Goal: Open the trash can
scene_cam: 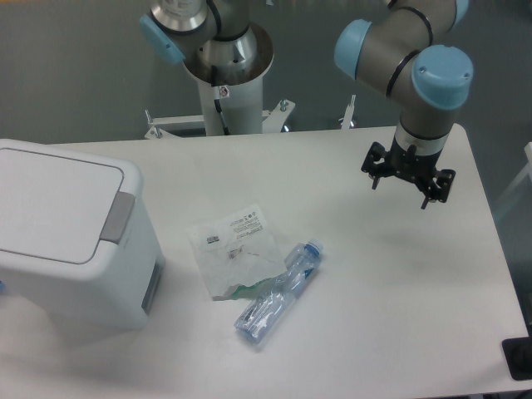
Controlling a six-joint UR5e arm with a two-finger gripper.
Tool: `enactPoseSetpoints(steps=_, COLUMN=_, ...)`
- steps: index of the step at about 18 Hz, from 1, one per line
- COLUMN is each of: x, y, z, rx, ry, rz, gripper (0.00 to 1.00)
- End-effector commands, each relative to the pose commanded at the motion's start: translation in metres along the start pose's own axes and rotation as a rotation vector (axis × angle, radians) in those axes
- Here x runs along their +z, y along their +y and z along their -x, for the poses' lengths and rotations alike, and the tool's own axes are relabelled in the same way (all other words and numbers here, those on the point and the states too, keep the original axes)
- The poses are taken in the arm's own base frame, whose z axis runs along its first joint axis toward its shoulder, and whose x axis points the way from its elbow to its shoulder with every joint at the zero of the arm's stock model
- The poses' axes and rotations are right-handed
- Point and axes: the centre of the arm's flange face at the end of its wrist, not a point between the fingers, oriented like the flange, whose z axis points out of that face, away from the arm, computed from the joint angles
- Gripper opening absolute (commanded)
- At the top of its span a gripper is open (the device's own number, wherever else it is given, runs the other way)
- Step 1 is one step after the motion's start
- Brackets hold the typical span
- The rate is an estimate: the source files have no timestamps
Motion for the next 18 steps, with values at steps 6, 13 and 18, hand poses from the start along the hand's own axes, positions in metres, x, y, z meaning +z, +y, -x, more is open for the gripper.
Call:
enactPoseSetpoints(steps=6, x=-0.006, y=0.002, z=0.003, rx=-0.004, ry=-0.004, rz=-0.02, gripper=1.0)
enactPoseSetpoints(steps=13, x=-0.012, y=-0.015, z=-0.014, rx=0.019, ry=-0.002, rz=-0.029, gripper=1.0)
enactPoseSetpoints(steps=18, x=-0.019, y=-0.044, z=-0.038, rx=-0.086, ry=0.018, rz=-0.097, gripper=1.0)
